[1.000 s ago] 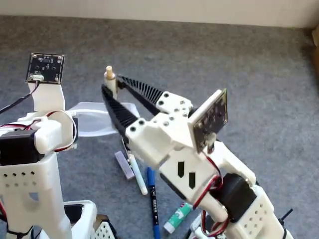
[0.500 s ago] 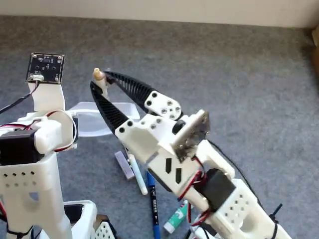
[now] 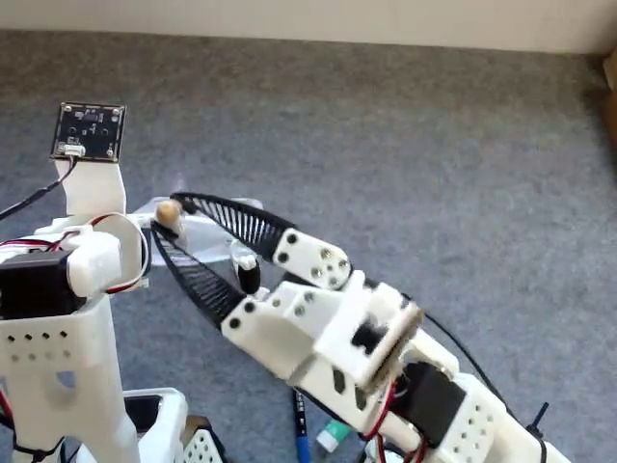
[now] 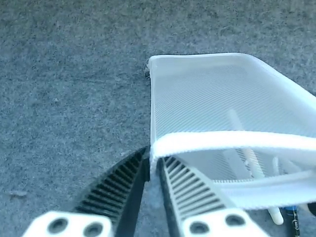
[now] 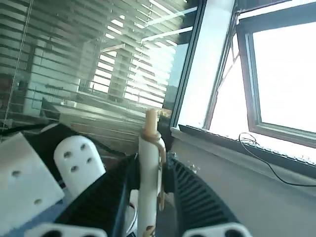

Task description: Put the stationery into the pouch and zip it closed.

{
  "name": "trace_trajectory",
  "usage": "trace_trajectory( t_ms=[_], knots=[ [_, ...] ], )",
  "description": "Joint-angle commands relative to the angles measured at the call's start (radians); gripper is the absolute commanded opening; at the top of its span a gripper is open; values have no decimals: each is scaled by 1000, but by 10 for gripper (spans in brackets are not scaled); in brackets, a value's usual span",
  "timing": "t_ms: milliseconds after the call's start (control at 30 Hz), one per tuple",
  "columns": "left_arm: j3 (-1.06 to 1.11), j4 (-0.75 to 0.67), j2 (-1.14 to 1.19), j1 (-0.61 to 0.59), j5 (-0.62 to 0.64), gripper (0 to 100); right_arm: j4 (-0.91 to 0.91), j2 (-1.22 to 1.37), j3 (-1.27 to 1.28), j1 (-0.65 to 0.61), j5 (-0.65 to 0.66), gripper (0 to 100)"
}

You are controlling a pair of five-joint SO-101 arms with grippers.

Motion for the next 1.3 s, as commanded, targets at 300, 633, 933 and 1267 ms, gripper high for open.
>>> trace_trajectory(
  t_ms=[300, 633, 933, 1267],
  knots=[
    [8, -17, 38, 18, 11, 7, -318, -4, 252, -13, 207, 5],
    [48, -23, 38, 16, 9, 7, -314, 128, 305, -10, 212, 5],
    [58, -23, 31, 8, 6, 7, -314, 108, 424, 81, 207, 5],
    [51, -20, 30, 8, 6, 7, -323, 82, 515, 90, 207, 5]
  ],
)
